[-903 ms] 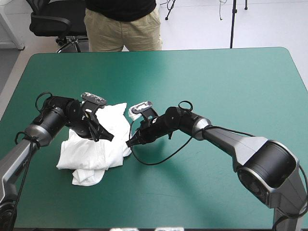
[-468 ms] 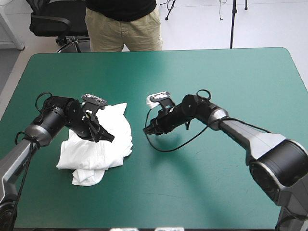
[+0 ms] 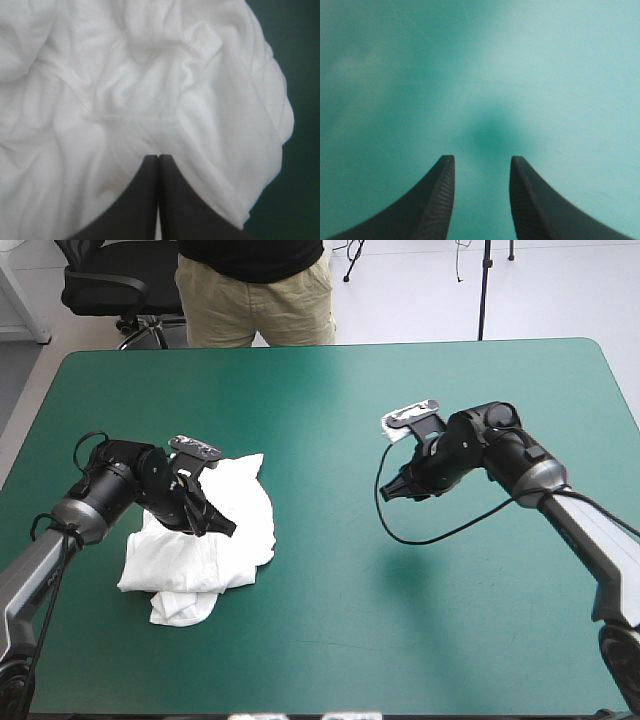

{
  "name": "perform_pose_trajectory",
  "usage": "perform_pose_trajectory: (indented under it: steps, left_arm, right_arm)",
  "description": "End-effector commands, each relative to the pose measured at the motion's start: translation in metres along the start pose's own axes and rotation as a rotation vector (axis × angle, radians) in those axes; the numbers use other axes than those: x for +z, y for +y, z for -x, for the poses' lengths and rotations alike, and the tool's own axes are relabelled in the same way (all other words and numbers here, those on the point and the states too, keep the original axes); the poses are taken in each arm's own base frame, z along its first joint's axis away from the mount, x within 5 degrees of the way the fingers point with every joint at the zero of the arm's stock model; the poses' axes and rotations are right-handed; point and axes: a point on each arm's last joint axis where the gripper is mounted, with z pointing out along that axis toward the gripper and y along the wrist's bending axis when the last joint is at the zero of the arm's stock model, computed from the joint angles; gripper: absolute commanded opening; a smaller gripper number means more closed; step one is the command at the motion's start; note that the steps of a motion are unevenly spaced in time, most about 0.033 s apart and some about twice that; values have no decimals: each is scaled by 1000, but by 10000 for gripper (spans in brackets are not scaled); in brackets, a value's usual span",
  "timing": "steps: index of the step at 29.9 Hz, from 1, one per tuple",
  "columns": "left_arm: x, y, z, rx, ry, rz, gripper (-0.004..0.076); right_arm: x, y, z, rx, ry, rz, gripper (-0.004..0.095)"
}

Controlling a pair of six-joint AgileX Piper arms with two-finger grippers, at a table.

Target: Fold the cloth

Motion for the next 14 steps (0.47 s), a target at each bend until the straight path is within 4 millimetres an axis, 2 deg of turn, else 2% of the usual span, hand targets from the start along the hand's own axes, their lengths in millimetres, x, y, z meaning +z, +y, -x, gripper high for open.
perform_pose_trajectory:
  steps: [1,4,8,10,14]
  left_arm:
    - [-19,-3,4,-9,-70,4,-17]
    - [-19,-1,3,-78,-64,21,-16]
    - [-19,3,0,-103,-34,60,9]
    - [-19,3,0,-106,-27,60,76]
    - [-19,2,-1,-109,-20,53,286]
  right_arm:
    - [-48,-21,-11,31,-53,-123,353]
    - [-74,-39,-27,77,-61,-205,353]
    - [-115,-53,-52,161,-82,-255,352]
    - [-137,-57,-65,196,-122,-284,352]
    - [-171,-56,-88,239,-179,-335,353]
